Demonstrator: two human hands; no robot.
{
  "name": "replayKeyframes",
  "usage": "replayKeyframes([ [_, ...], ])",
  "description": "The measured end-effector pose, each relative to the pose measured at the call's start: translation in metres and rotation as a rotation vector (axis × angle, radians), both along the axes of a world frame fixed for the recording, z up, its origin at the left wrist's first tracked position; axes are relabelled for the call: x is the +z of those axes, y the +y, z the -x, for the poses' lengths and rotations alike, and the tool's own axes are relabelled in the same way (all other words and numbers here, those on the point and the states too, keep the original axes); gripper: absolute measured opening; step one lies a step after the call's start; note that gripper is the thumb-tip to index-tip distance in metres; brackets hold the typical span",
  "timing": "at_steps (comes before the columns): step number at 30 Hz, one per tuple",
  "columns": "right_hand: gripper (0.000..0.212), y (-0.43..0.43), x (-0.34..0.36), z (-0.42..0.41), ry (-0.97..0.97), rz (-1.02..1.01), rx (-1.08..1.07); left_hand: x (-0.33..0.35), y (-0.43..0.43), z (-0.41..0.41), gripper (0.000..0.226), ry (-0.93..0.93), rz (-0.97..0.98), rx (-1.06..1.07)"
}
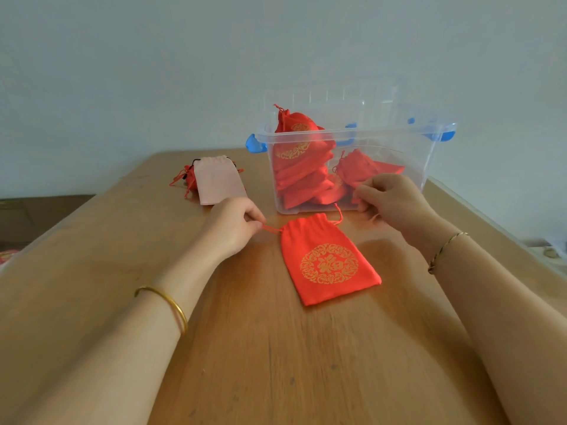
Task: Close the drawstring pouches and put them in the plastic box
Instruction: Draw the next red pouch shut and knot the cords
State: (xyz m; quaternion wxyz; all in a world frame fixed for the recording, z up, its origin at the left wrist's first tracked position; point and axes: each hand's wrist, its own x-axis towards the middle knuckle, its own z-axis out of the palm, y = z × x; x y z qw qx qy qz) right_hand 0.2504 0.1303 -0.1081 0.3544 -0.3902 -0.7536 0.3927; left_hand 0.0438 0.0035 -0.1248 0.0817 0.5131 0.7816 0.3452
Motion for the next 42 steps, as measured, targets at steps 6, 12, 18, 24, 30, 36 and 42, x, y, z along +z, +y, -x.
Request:
replayKeyframes([
  [6,0.016,0.01,-0.01,0.002,-0.147,-0.092,-0.049,-0.002,0.0,0.0,0.016,0.045,0.034,-0.012],
  [12,0.023,0.011,-0.021,0.006,-0.377,-0.235,-0.049,-0.004,0.0,0.003,0.013,0.105,0.098,-0.019],
  [18,0.011,0.016,-0.026,0.002,-0.539,-0.301,-0.09,-0.004,0.001,0.001,0.016,0.087,0.074,-0.026],
  [24,0.016,0.012,-0.029,0.002,-0.471,-0.298,-0.152,-0.005,0.001,0.003,0.017,0.059,0.084,-0.022],
  [30,0.011,0.014,-0.031,0.003,-0.469,-0.345,-0.177,-0.001,-0.003,0.003,0.015,0.058,0.063,0.019],
  [36,0.016,0.014,-0.018,-0.002,-0.272,-0.206,-0.112,0.002,-0.003,0.006,0.014,0.02,-0.001,0.04],
  [42,0.014,0.012,-0.006,-0.013,-0.432,-0.346,-0.142,0.005,-0.005,0.005,0.023,-0.031,-0.079,0.045],
])
